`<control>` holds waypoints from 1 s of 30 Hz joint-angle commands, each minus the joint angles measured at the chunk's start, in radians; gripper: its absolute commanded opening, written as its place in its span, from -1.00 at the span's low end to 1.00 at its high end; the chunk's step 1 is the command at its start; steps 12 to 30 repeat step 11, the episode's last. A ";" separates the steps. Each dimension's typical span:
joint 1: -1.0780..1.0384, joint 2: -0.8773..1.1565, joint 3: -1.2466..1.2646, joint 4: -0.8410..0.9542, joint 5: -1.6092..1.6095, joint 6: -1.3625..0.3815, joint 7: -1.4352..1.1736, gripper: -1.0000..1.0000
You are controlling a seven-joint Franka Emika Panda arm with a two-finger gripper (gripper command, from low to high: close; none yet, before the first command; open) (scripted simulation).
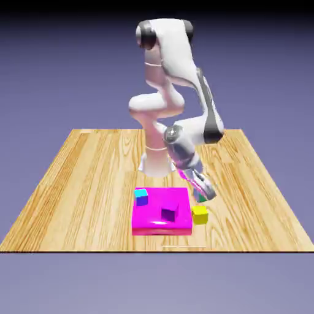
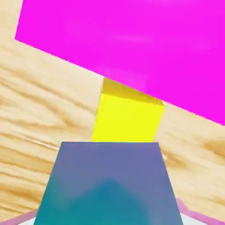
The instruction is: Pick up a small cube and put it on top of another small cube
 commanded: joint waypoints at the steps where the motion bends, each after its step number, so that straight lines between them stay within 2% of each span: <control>1: 0.016 0.000 -0.004 0.000 -0.001 -0.001 0.001 -1.00; 7: 0.043 0.208 0.060 0.058 0.241 0.113 -0.188 -1.00; 8: 0.043 0.208 0.060 0.058 0.241 0.113 -0.188 1.00; 11: 0.034 0.136 0.038 0.038 0.157 0.073 -0.123 1.00; 30: 0.034 0.136 0.038 0.038 0.157 0.073 -0.123 1.00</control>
